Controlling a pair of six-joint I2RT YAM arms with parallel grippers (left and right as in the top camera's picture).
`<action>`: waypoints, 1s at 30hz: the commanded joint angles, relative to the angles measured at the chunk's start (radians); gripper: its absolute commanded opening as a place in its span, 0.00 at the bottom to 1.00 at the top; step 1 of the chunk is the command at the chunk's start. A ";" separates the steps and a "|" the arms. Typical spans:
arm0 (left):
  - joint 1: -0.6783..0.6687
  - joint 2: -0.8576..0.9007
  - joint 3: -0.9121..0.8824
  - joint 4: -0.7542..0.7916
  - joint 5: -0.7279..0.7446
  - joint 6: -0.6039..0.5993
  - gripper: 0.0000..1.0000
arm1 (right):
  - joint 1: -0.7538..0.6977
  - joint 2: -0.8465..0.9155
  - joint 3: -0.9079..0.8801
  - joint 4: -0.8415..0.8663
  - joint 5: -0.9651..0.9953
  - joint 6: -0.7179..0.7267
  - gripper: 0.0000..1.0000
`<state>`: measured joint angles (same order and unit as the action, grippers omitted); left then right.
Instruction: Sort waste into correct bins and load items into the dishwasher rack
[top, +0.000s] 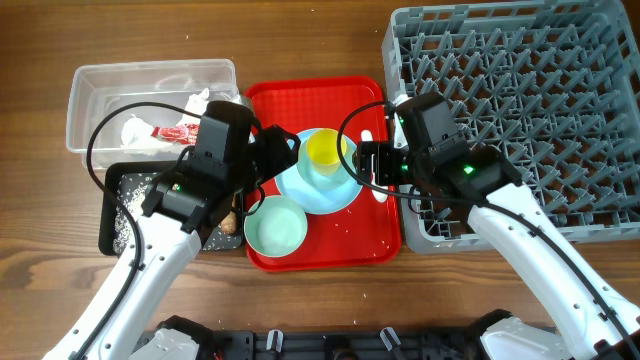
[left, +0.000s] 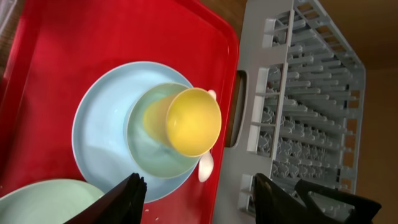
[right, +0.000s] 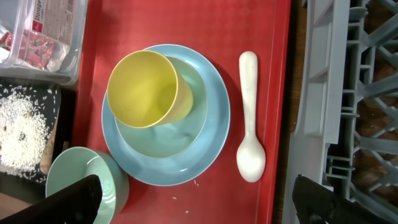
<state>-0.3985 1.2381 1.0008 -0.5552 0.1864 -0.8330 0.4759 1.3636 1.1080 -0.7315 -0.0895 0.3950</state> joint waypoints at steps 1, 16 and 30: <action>-0.004 0.005 0.024 0.001 -0.008 -0.005 0.57 | 0.000 -0.013 0.016 0.005 0.068 0.003 1.00; -0.052 0.052 0.165 -0.092 0.080 -0.005 0.57 | 0.000 -0.053 0.021 -0.023 0.080 -0.001 1.00; -0.096 0.367 0.238 -0.145 -0.104 -0.010 0.51 | -0.019 -0.150 0.021 -0.076 0.202 0.029 1.00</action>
<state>-0.5056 1.5620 1.2297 -0.7109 0.1452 -0.8360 0.4675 1.2201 1.1084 -0.8055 0.0715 0.4149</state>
